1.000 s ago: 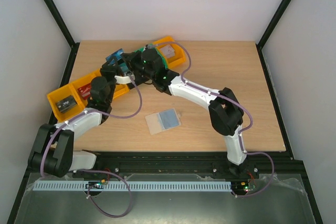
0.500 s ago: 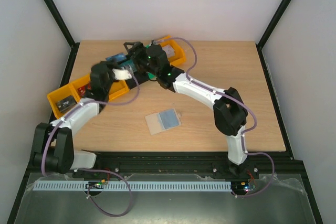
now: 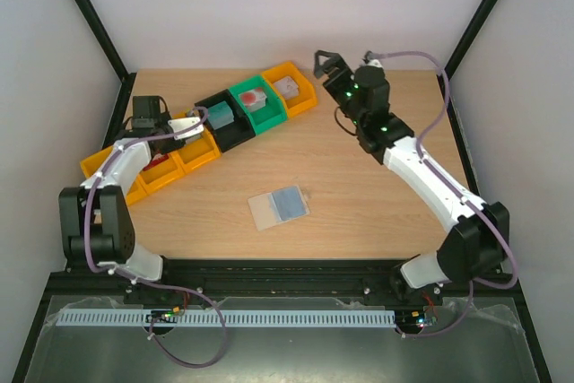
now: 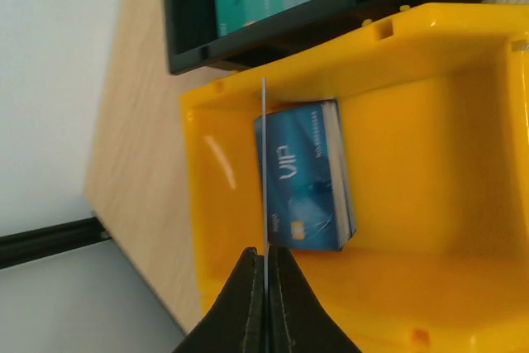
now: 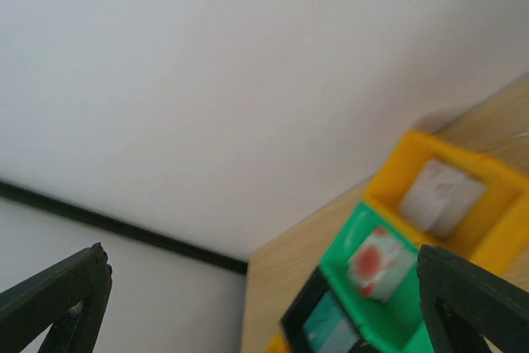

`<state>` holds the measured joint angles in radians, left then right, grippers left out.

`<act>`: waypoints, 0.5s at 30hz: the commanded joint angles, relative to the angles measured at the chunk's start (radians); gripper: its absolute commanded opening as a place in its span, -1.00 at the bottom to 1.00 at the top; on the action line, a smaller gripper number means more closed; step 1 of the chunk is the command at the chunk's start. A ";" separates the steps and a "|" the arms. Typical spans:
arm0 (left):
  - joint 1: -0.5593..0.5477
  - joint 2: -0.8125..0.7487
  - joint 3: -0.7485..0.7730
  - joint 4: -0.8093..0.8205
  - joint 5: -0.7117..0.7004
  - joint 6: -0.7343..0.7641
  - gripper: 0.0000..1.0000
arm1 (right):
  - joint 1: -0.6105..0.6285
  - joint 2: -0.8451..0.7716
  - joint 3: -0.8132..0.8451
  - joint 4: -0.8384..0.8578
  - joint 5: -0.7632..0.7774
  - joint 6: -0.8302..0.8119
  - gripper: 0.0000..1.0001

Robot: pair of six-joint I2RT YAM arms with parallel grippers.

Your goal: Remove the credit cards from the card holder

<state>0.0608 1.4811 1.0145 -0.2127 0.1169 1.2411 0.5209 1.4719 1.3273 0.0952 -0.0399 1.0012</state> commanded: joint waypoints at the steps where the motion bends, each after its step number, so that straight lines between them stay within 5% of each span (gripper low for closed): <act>1: 0.017 0.090 0.086 -0.039 0.051 -0.012 -0.95 | -0.079 -0.083 -0.121 -0.024 0.022 -0.030 0.97; 15: 0.039 0.267 0.172 0.039 0.009 -0.005 -0.95 | -0.165 -0.200 -0.221 -0.028 0.026 -0.032 0.97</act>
<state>0.0963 1.7058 1.1694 -0.2104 0.1284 1.2484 0.3645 1.2900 1.1316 0.0544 -0.0204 0.9722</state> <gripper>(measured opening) 0.024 0.987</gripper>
